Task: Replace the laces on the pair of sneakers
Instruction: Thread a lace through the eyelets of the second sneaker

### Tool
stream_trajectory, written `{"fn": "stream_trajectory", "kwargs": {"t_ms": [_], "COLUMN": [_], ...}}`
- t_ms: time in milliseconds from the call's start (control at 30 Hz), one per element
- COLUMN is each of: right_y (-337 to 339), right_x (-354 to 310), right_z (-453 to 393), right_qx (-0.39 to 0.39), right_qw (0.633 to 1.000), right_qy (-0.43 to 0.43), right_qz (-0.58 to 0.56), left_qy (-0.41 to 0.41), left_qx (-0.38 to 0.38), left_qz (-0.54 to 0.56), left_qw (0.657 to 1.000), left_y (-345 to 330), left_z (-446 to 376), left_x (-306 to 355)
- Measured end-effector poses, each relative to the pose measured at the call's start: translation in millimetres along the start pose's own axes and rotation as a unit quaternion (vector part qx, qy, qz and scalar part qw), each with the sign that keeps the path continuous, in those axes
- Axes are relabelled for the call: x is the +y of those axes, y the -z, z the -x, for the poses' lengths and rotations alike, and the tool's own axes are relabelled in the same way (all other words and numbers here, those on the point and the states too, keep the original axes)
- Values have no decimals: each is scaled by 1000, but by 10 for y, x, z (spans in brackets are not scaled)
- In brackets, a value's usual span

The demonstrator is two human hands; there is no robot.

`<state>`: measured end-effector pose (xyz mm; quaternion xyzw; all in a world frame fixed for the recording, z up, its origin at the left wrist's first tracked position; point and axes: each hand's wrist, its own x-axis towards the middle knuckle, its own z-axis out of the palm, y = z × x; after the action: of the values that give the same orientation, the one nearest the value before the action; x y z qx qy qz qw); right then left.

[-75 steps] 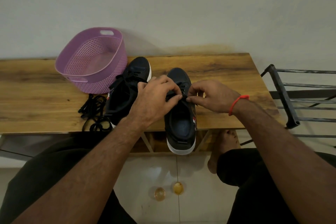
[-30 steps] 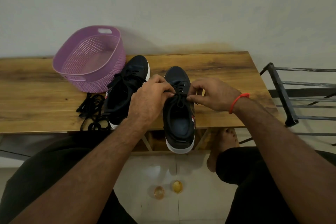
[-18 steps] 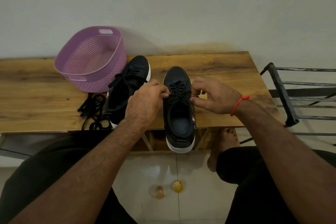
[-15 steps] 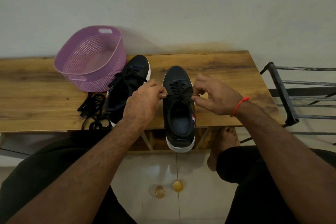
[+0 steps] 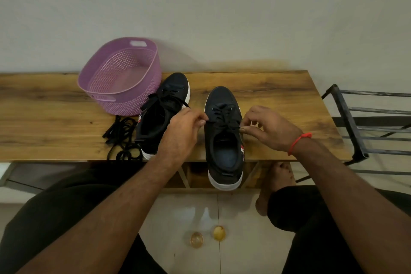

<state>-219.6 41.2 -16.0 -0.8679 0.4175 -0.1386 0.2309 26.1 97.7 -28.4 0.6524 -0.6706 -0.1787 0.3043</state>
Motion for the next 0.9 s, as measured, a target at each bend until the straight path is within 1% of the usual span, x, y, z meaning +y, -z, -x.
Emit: {"fn": "stream_trajectory", "kwargs": {"t_ms": [67, 100, 167, 200, 233, 300, 400, 467, 567, 600, 633, 667, 700, 767, 800, 833, 900], "right_y": [37, 58, 70, 48, 8, -95, -199, -205, -196, -182, -163, -142, -123, -121, -137, -164, -223], "right_x": [-82, -143, -270, -331, -384, -443, -372, -328, -345, -366, -388, -410, -423, -435, -437, -442, -476], "right_z": [-31, -49, -83, -89, -89, -71, -40, -44, -60, -59, -53, -43, -25, 27, 63, 94, 119], "right_qx": [26, 47, 75, 72, 55, -2, -82, -108, -123, -128, -134, -141, -152, -180, -187, -184, -151], "right_qw": [999, 998, 995, 993, 993, 994, 996, 991, 982, 979, 977, 975, 973, 967, 965, 965, 969], "right_qy": [-11, -8, 20, 34, 41, 32, -21, -75, -127, -135, -140, -142, -146, -162, -170, -175, -181], "right_qz": [-23, -38, -68, -83, -95, -101, -20, -7, -61, -81, -94, -99, -96, -75, -64, -60, -72], "left_qy": [8, 7, -6, -10, -6, 21, 64, 74, 82, 79, 63, 40, 24, 25, 49, 95, 209], "left_qx": [50, 57, 33, 9, -19, -76, -140, -162, -200, -197, -169, -113, -38, 108, 153, 170, 144], "left_qz": [74, 107, 160, 175, 181, 157, 89, 80, 75, 74, 66, 46, 16, -41, -60, -69, -66], "left_qw": [996, 993, 987, 984, 983, 985, 984, 981, 973, 974, 982, 992, 999, 993, 985, 978, 965], "left_y": [6, 6, -35, -69, -112, -201, -287, -295, -233, -192, -133, -61, 28, 233, 327, 407, 514], "left_z": [3, 5, 15, 37, 68, 137, 189, 194, 187, 175, 159, 147, 133, 110, 112, 129, 166], "left_x": [70, 126, 256, 315, 361, 383, 302, 263, 264, 280, 298, 313, 311, 227, 154, 70, -87]}}
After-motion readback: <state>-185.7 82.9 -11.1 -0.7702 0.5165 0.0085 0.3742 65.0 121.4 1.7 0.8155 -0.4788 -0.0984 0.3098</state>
